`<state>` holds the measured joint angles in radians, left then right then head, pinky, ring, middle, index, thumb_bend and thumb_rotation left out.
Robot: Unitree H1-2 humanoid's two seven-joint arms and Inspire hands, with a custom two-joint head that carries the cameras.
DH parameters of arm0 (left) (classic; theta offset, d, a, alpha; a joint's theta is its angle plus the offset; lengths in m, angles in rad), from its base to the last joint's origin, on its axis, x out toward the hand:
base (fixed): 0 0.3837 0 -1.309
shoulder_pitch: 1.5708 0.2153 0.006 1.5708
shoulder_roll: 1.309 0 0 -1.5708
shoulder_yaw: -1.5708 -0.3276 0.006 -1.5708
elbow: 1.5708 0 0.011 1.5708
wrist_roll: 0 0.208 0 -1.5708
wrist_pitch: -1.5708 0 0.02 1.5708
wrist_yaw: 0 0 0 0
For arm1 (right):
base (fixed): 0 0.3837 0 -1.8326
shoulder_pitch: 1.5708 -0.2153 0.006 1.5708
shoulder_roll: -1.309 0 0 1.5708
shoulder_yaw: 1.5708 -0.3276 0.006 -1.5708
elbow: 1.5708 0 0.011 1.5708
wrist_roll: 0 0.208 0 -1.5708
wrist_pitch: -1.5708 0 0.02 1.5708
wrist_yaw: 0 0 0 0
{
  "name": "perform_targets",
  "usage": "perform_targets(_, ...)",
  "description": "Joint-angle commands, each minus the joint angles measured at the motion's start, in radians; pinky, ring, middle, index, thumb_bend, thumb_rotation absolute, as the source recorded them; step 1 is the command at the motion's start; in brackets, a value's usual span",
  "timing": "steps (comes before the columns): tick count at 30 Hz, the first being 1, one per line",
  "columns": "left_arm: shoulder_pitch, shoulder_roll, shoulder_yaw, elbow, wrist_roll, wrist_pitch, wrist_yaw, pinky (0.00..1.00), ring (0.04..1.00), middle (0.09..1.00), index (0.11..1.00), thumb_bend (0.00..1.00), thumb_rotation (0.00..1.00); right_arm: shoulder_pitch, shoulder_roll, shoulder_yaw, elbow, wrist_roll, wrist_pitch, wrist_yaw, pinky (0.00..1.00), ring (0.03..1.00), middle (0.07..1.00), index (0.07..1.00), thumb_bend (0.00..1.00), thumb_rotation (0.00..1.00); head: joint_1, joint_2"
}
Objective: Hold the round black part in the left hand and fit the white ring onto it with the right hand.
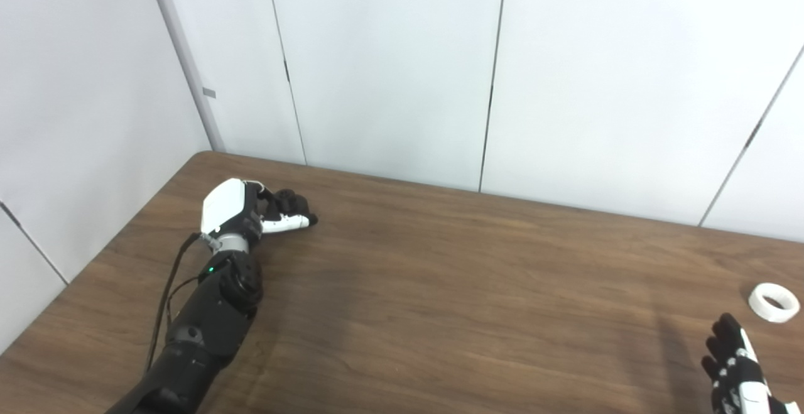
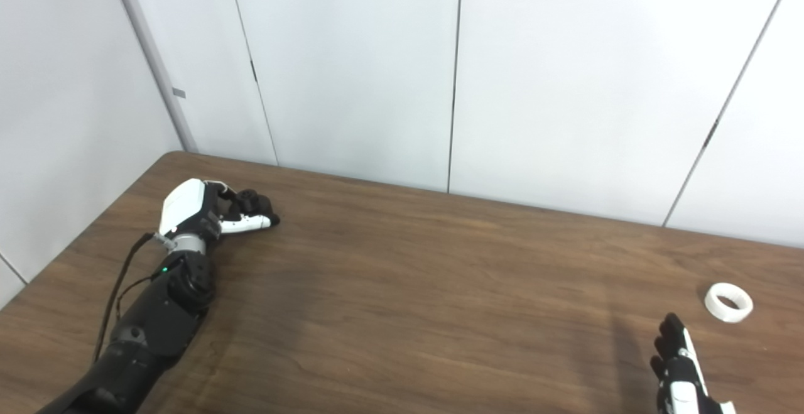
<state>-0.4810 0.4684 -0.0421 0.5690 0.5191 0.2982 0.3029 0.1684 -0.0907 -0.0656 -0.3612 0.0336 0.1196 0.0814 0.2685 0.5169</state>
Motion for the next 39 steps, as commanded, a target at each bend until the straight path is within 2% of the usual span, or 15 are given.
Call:
perform_targets(1, -0.026, 0.031, 0.004, -0.049, 0.021, -0.021, 0.037, 1.0, 0.854, 0.744, 0.484, 0.52, 0.05, 0.039, -0.005, -0.001, -0.035, 0.009, -0.016, 0.0, 1.0, 1.0, 1.0, 1.0, 0.43, 1.0, -0.002, 0.001)
perform_targets(6, 0.008, 0.033, -0.012, -0.157, 0.045, 0.001, 0.014, 1.0, 0.848, 0.744, 0.485, 0.52, 0.05, 0.035, 0.0, 0.004, -0.037, -0.004, -0.012, -0.006, 1.0, 1.0, 1.0, 1.0, 0.41, 1.0, -0.009, 0.002)
perform_targets(9, 0.051, 0.024, -0.019, -0.273, 0.052, -0.007, -0.008, 1.0, 0.853, 0.749, 0.485, 0.52, 0.05, 0.033, 0.005, 0.005, -0.038, -0.011, -0.008, -0.012, 1.0, 1.0, 1.0, 1.0, 0.4, 1.0, -0.014, 0.003)
perform_targets(14, 0.115, 0.003, -0.039, -0.456, 0.075, 0.023, -0.074, 1.0, 0.878, 0.754, 0.485, 0.52, 0.05, 0.028, 0.012, 0.012, -0.039, -0.018, -0.003, -0.019, 1.0, 1.0, 1.0, 1.0, 0.42, 1.0, -0.027, 0.004)
perform_targets(17, 0.141, -0.008, -0.05, -0.524, 0.093, 0.026, -0.1, 1.0, 0.872, 0.757, 0.486, 0.52, 0.05, 0.026, 0.013, 0.017, -0.038, -0.028, -0.002, -0.024, 1.0, 1.0, 0.998, 1.0, 0.42, 1.0, -0.034, 0.006)
perform_targets(24, 0.224, -0.063, -0.109, -0.744, 0.162, 0.046, -0.191, 1.0, 0.863, 0.77, 0.486, 0.52, 0.05, 0.019, 0.017, 0.026, -0.03, -0.035, -0.013, -0.032, 1.0, 1.0, 0.994, 1.0, 0.38, 1.0, -0.068, 0.019)
perform_targets(29, 0.274, -0.093, -0.178, -0.828, 0.237, -0.005, -0.23, 1.0, 0.863, 0.768, 0.485, 0.52, 0.05, 0.014, 0.011, 0.032, -0.013, -0.048, -0.027, -0.033, 1.0, 1.0, 0.994, 1.0, 0.37, 1.0, -0.112, 0.029)
perform_targets(34, 0.33, -0.134, -0.266, -0.865, 0.337, -0.07, -0.227, 1.0, 0.847, 0.757, 0.485, 0.52, 0.05, 0.013, 0.01, 0.029, 0.014, -0.061, -0.06, -0.044, 1.0, 1.0, 0.976, 0.995, 0.39, 1.0, -0.123, 0.034)
perform_targets(39, 0.382, -0.177, -0.339, -0.865, 0.35, -0.18, -0.232, 1.0, 0.842, 0.755, 0.484, 0.52, 0.05, 0.014, 0.009, 0.028, 0.036, -0.065, -0.083, -0.046, 1.0, 0.991, 0.958, 0.981, 0.42, 1.0, -0.14, 0.043)
